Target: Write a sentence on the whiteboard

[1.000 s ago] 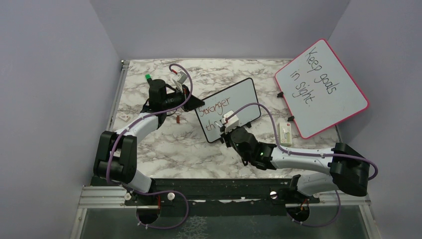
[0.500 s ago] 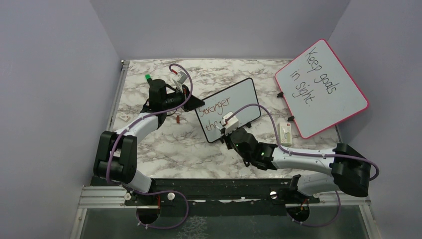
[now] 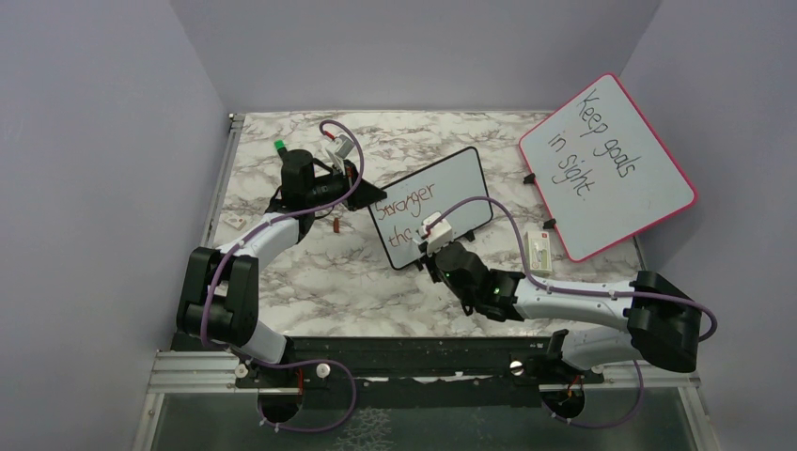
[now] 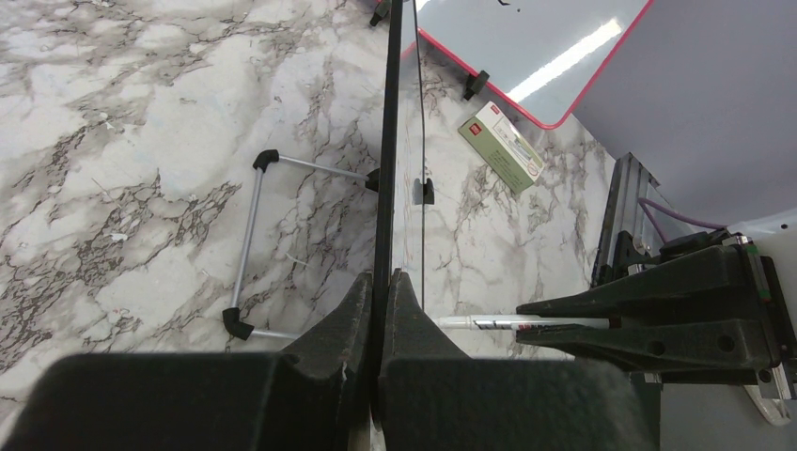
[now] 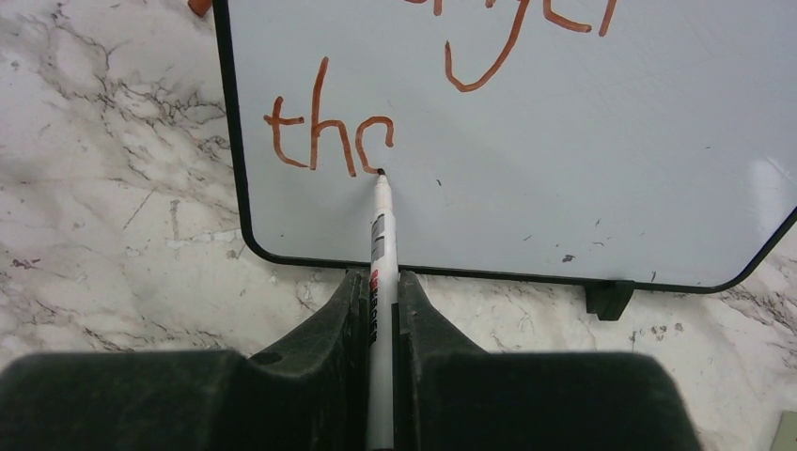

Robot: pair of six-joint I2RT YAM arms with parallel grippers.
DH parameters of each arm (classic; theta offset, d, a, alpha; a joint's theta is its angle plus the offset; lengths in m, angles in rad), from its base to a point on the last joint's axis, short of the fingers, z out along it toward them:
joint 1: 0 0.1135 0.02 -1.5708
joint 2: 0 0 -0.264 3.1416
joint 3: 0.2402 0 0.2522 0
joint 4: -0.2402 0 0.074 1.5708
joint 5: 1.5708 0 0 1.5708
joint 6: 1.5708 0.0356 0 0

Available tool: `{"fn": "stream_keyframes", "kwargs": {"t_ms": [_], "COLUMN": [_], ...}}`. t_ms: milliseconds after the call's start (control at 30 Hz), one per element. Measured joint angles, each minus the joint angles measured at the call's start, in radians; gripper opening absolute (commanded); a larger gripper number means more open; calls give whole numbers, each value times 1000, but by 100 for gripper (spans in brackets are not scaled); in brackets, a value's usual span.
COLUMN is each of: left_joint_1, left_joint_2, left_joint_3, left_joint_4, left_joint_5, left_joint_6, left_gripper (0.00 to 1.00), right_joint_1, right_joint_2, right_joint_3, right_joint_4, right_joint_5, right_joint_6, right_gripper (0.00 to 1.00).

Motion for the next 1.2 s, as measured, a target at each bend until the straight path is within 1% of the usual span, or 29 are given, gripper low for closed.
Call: {"fn": "stream_keyframes", "kwargs": {"t_ms": [367,667,1200], "left_joint_1": [0,0,0], "left_joint_2": [0,0,0], "left_joint_3": [0,0,0], "left_joint_4": [0,0,0], "left_joint_5": [0,0,0], "left_joint_6": [0,0,0], "left_gripper": [0,0,0], "right_joint_1": [-9,-20,-20], "right_joint_2": [0,0,-1], "right_joint_3": [0,0,0], "right_joint_4": [23,74,56], "right_joint_5": [13,13,8], "right_joint_6": [-11,-32,-14], "right_gripper": [1,1,1]}}
